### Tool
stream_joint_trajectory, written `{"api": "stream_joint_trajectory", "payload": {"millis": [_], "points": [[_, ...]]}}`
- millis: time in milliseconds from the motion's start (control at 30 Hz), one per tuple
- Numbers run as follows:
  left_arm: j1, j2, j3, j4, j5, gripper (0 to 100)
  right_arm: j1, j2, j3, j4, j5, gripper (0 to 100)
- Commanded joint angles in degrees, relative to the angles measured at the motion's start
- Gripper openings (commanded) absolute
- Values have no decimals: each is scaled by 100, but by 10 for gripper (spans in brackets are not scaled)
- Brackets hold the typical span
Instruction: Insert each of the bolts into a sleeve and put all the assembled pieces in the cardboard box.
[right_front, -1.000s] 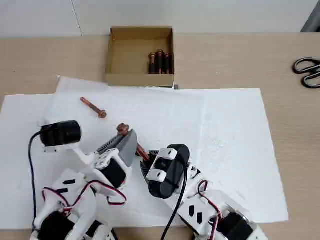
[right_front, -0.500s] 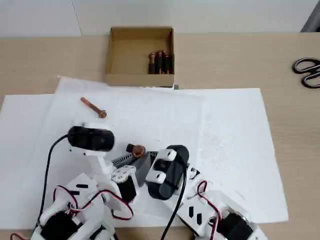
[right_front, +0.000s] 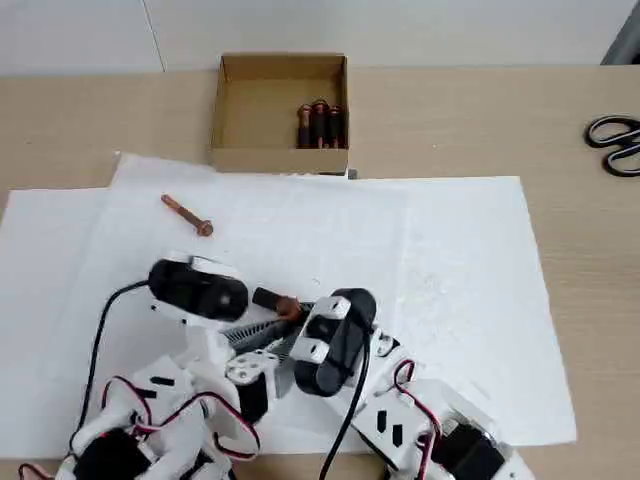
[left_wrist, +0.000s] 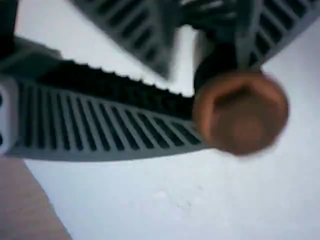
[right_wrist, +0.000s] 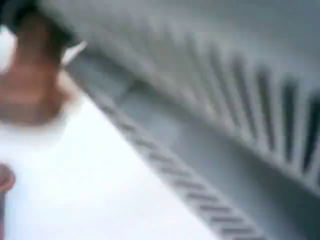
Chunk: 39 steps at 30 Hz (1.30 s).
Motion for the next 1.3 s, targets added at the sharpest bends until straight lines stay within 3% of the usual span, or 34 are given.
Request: {"api": "stream_joint_trajectory", "payload": {"millis": [0, 467, 567, 767, 900, 1000, 1267], "points": [[97, 9, -119, 167, -26, 294, -22, -66, -167, -154, 18, 4], [26, 0, -453, 193, -369, 247, 57, -66, -158, -145, 18, 4], [-510, 0, -593, 18, -598, 190, 347, -75, -9, -259, 0, 4], [-2303, -35, -611, -536, -1442, 104, 936, -75, 158, -655, -18, 4], [-2549, -35, -576, -536, -1451, 2, 1209, -75, 158, -673, -26, 4], [-2752, -35, -444, -554, -1451, 5, 1516, -75, 158, -681, -132, 4], [-3402, -44, 1314, -941, -1468, 5, 2765, -75, 413, -629, -1547, 4]]}}
